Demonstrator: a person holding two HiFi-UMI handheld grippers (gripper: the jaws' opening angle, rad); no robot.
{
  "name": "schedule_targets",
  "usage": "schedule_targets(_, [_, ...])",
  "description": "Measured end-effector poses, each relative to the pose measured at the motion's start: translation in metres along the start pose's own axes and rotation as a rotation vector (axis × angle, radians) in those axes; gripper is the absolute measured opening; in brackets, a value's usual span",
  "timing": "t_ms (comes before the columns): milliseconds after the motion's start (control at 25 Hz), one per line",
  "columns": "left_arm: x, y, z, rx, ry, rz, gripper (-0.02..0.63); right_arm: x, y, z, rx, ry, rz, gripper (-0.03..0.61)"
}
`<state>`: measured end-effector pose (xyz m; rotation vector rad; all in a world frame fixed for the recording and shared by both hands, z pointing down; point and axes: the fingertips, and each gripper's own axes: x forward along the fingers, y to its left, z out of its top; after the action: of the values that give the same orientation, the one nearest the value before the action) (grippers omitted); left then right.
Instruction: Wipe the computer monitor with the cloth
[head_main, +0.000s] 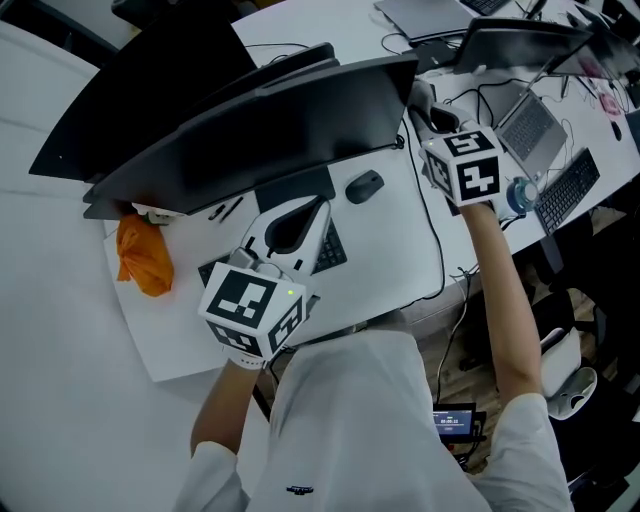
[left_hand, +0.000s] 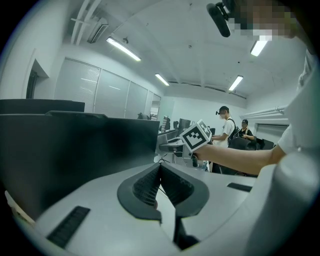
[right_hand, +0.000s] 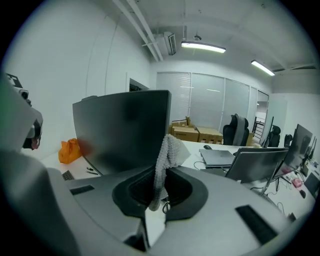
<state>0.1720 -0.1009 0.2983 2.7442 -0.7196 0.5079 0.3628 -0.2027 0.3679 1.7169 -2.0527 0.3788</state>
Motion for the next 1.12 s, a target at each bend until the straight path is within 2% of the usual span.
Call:
schedule_targets(360, [0.014,0.001,-0.020,-0.037,0.033,-0.008,0.018,0.021,0.005,-0.035,0.031,0.027,0.054,0.031])
schedule_targets(560, [0.018,0.006,-0.034,-0.072,0.049,0.004,0.018,0.033,0.006,-0.058,0.091,0.031,0.089,0.031])
schedule_targets(1120, [0.040,0.010,-0.064,-0.147,0.048,0.009,0.018,0.063,0.017,-0.117,0.106,0.102,0.144,0.031])
